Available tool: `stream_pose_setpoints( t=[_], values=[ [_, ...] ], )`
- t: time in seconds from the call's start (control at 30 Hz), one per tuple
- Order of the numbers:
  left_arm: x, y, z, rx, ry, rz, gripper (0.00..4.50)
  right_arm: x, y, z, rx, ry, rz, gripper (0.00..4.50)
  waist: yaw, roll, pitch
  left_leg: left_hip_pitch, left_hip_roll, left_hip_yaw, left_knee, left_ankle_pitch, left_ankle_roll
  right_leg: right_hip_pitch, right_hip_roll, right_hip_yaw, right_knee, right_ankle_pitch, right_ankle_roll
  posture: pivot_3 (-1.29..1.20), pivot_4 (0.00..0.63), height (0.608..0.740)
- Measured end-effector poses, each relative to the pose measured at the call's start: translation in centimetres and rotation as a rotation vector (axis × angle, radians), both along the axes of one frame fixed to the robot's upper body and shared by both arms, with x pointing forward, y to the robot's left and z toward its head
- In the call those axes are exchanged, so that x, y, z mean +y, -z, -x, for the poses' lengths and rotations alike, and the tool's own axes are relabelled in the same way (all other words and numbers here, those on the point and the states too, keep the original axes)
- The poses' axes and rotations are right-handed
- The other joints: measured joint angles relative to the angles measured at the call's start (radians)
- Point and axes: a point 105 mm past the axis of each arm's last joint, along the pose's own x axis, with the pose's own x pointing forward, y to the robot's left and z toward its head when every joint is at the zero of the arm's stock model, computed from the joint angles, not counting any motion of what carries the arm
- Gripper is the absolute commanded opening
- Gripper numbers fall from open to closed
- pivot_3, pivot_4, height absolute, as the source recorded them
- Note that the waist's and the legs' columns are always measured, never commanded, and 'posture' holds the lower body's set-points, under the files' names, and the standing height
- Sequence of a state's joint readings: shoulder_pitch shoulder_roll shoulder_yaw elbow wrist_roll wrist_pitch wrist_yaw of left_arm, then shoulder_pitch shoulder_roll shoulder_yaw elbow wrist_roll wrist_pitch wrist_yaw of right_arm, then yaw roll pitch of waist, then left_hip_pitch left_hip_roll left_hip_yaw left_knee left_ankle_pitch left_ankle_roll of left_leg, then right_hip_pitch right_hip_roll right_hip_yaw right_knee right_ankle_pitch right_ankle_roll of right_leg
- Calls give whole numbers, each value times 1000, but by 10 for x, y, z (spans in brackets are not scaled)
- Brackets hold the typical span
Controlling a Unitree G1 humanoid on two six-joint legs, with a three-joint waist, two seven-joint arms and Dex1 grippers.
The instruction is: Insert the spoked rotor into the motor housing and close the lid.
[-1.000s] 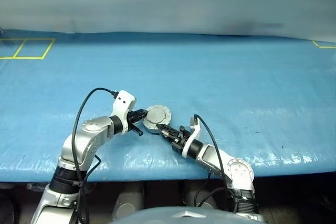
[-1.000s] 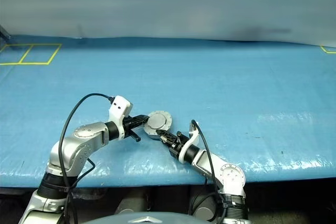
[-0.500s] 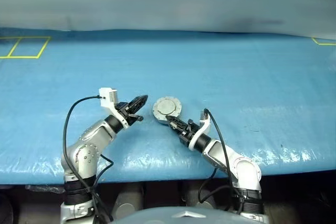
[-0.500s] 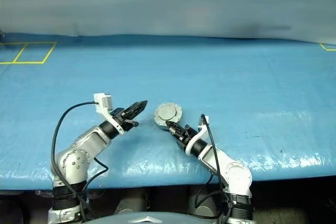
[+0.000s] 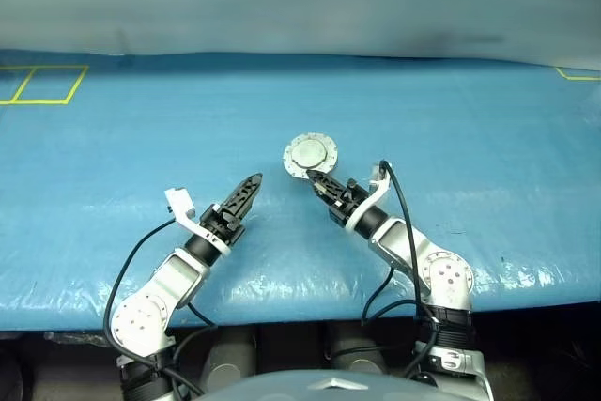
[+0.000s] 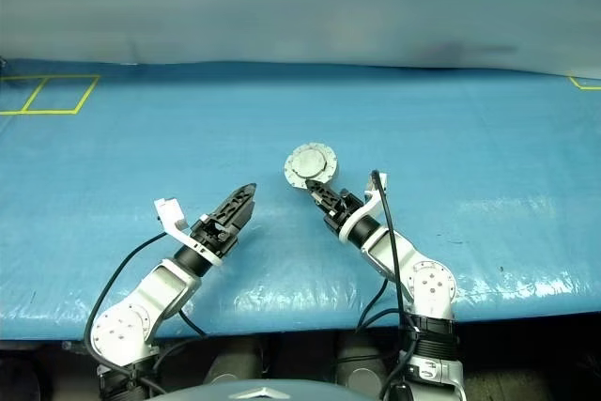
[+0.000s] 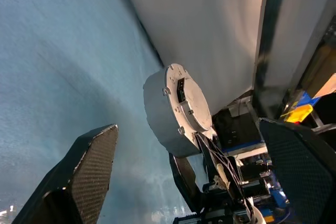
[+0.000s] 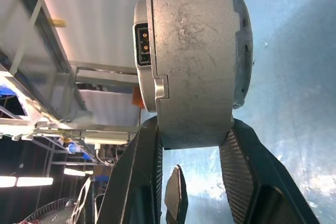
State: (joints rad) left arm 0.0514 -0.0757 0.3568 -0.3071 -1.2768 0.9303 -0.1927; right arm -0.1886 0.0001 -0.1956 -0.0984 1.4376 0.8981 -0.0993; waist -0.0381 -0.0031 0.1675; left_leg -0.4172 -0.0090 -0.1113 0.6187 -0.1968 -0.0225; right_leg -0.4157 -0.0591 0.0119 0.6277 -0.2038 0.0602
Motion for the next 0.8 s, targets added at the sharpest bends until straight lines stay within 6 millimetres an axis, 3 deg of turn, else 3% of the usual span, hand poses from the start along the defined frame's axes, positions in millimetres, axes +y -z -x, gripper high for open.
stream_pose_setpoints(
  t=[0.57,0.8],
  values=[
    [-8,0,1,-1,8,201,4500,49,-22,29,-43,-232,-33,1168,0,0,0,0,0,0,1,0,0,0,0,0,0,0,0,0,150,740],
    [-1,0,-2,-39,-33,247,4500,56,-23,39,-31,-279,-31,1168,0,0,0,0,0,0,1,0,0,0,0,0,0,0,0,0,150,740]
  ],
)
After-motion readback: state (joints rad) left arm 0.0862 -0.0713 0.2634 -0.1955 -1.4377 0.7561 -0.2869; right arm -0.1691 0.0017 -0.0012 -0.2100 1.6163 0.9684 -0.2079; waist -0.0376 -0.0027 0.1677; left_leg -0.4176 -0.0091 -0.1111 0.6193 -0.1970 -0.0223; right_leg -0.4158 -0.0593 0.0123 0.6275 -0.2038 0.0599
